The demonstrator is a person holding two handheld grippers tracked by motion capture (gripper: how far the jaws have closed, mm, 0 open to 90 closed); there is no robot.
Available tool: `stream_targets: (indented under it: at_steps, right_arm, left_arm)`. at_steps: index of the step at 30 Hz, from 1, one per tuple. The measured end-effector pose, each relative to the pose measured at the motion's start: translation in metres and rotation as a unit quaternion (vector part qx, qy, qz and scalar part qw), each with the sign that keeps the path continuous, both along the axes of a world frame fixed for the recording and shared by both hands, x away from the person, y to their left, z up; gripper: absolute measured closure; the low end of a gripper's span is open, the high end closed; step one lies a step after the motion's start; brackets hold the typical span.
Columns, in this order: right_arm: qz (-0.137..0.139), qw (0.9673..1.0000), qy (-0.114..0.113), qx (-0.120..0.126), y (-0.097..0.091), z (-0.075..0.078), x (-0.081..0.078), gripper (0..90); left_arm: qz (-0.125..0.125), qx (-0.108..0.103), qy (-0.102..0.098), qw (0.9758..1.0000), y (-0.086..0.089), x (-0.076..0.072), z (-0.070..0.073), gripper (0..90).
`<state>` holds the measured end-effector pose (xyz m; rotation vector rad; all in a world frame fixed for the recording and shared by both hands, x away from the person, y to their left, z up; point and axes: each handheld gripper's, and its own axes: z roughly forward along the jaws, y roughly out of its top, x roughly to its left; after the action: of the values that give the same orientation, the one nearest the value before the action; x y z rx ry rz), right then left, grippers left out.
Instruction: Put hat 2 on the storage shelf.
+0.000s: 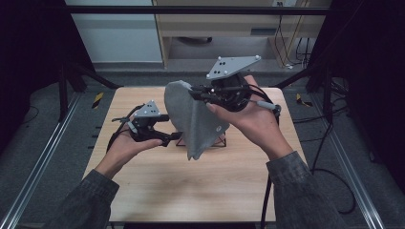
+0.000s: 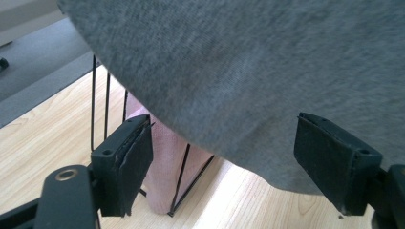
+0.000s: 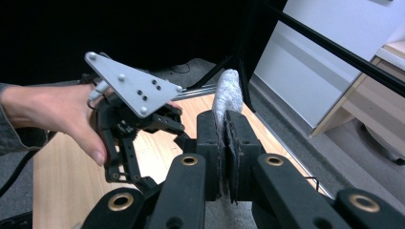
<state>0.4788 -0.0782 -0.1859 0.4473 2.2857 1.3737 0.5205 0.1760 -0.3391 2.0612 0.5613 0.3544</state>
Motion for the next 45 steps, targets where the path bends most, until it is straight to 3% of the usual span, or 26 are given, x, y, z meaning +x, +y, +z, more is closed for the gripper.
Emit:
stream_targets:
  at_steps: [2,5,9,10,13,17,21,30,34,45]
  right_arm:
    - [0.0,1.0,-0.001,0.001,0.0,0.0,-0.001,85.6]
    - [-0.001,1.0,0.001,0.003,-0.002,-0.003,0.0,85.6]
    - [-0.009,0.9999,0.007,0.005,-0.006,-0.009,0.003,85.6]
    - [-0.017,0.9998,0.013,0.005,-0.012,-0.014,0.005,85.6]
    - [-0.032,0.9992,0.022,0.007,-0.023,-0.022,0.01,85.6]
    - [-0.051,0.9982,0.029,0.01,-0.036,-0.029,0.017,85.6]
    - [-0.077,0.9961,0.033,0.028,-0.054,-0.03,0.025,85.6]
    - [-0.107,0.9917,0.021,0.068,-0.068,-0.02,0.042,85.6]
    - [-0.115,0.9888,0.02,0.093,-0.072,-0.016,0.052,85.6]
    - [-0.129,0.9825,0.009,0.134,-0.082,-0.001,0.074,85.6]
  left_arm:
    - [-0.005,0.001,-0.004,1.0,-0.004,0.002,-0.004,22.9]
    - [-0.009,-0.013,0.001,0.9999,-0.008,0.005,-0.007,36.6]
    - [-0.018,-0.011,0.001,0.9998,-0.013,0.008,-0.01,67.3]
    - [-0.024,-0.006,0.009,0.9997,-0.017,0.008,-0.011,73.3]
    - [-0.031,-0.005,0.018,0.9993,-0.019,0.006,-0.008,84.1]
    - [-0.027,0.003,0.013,0.9995,-0.018,0.003,0.002,86.8]
    - [-0.025,0.022,-0.005,0.9994,-0.013,-0.002,0.027,87.1]
    - [-0.005,0.04,-0.026,0.9989,-0.007,0.009,0.067,87.1]
    - [0.003,0.041,-0.036,0.9985,-0.009,0.015,0.083,87.3]
    - [0.024,0.026,-0.062,0.9974,-0.01,0.031,0.116,87.4]
